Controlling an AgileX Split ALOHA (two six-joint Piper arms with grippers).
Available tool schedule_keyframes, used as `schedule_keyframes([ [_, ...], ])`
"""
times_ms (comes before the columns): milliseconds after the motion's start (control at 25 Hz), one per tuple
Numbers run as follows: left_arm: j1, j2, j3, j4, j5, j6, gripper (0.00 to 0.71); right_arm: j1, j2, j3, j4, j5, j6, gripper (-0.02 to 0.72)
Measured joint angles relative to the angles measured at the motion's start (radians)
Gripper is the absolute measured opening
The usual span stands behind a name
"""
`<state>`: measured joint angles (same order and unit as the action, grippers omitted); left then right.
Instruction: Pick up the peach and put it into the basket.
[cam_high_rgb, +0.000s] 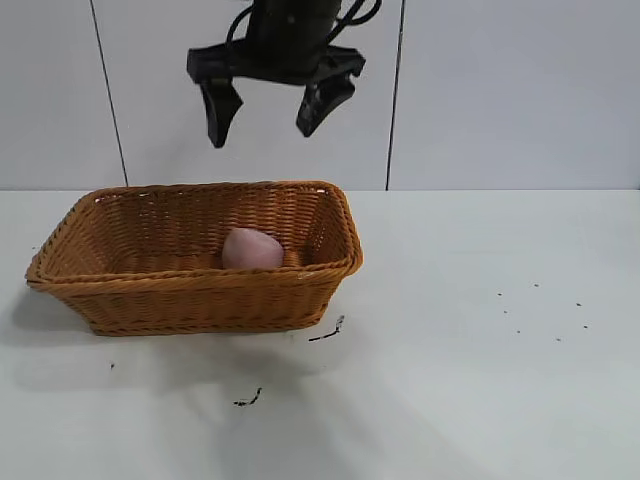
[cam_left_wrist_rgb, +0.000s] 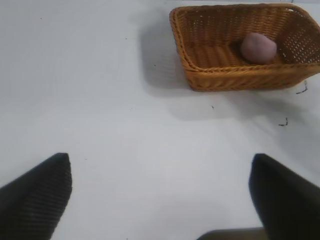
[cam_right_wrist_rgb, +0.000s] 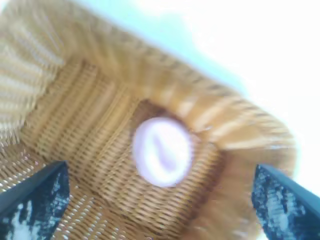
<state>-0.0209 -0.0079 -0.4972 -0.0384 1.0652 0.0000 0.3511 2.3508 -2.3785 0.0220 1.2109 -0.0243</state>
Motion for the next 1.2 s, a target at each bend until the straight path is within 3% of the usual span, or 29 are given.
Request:
schedule_keyframes([
  [320,0.0,0.0,0.0,0.0,0.0,0.0,0.693,-0.261,0.0,0.0,-0.014,0.0,-0.001,0.695],
  [520,0.0,0.0,0.0,0.0,0.0,0.0,0.693,-0.357,0.0,0.0,-0.015,0.0,-0.001,0.695],
  [920,0.0,0.0,0.0,0.0,0.0,0.0,0.693,-0.356,-0.093,0.101,0.034,0.0,-0.01,0.695],
  [1200,0.0,0.0,0.0,0.0,0.0,0.0,0.693,-0.356,-0.381,0.422,0.034,-0.001,-0.026,0.695],
])
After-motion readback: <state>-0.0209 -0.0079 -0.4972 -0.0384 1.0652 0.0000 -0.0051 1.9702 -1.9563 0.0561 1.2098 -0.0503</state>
